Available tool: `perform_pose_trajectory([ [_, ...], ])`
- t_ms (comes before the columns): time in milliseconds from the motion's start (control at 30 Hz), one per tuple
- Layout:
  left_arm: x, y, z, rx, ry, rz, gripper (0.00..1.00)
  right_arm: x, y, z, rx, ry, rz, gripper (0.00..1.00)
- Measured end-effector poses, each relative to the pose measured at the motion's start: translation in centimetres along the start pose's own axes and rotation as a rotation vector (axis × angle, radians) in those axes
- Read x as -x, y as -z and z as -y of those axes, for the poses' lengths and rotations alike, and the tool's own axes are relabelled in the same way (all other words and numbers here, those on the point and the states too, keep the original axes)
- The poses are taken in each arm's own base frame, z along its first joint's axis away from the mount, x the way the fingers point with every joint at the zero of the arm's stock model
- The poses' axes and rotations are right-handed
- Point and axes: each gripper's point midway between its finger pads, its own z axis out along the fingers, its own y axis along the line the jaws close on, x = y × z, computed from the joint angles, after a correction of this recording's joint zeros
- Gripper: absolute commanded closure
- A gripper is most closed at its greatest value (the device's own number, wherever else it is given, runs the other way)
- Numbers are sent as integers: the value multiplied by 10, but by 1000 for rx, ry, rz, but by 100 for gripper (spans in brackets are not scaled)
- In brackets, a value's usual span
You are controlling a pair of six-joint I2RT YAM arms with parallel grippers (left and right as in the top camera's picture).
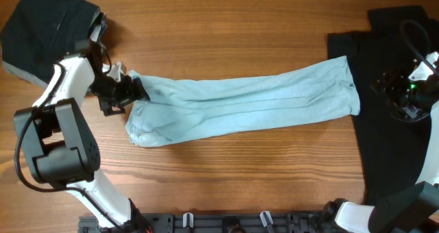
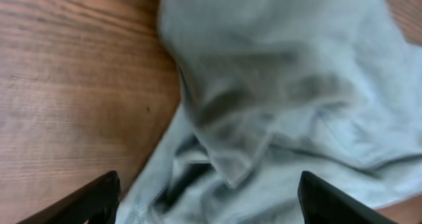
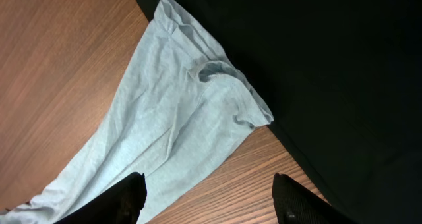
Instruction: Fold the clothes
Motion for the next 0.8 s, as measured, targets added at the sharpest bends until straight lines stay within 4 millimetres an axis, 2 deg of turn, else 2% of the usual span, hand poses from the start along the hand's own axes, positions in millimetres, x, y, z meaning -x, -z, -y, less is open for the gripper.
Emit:
perform_pose_trajectory([
  [67, -2, -8, -3, 1, -1, 3, 14, 0, 0, 0, 0, 0, 0, 34],
  [133, -4, -13, -4, -3, -4, 13, 19, 1, 0, 0, 1, 1, 3, 34],
  [233, 1, -14, 0, -38, -23, 59, 33, 1, 0, 0, 1, 1, 5, 34],
  [400, 1, -23, 14, -91, -60, 77, 83, 1, 0, 0, 1, 2, 6, 34],
  [467, -6, -30, 20, -92, -78, 55, 96, 1, 0, 0, 1, 1, 5, 34],
  [567, -12, -34, 21, -87, -83, 29, 96, 1, 0, 0, 1, 1, 5, 34],
  [667, -34, -29, 11, -44, -27, -74, 96, 1, 0, 0, 2, 2, 6, 34],
  [700, -40, -21, 5, -16, 1, -118, 96, 2, 0, 0, 2, 2, 6, 34],
  [733, -38, -12, 2, -2, 14, -123, 96, 2, 0, 0, 2, 2, 7, 34],
  [800, -21, 25, 4, 22, 30, -101, 96, 1, 0, 0, 2, 2, 6, 34],
])
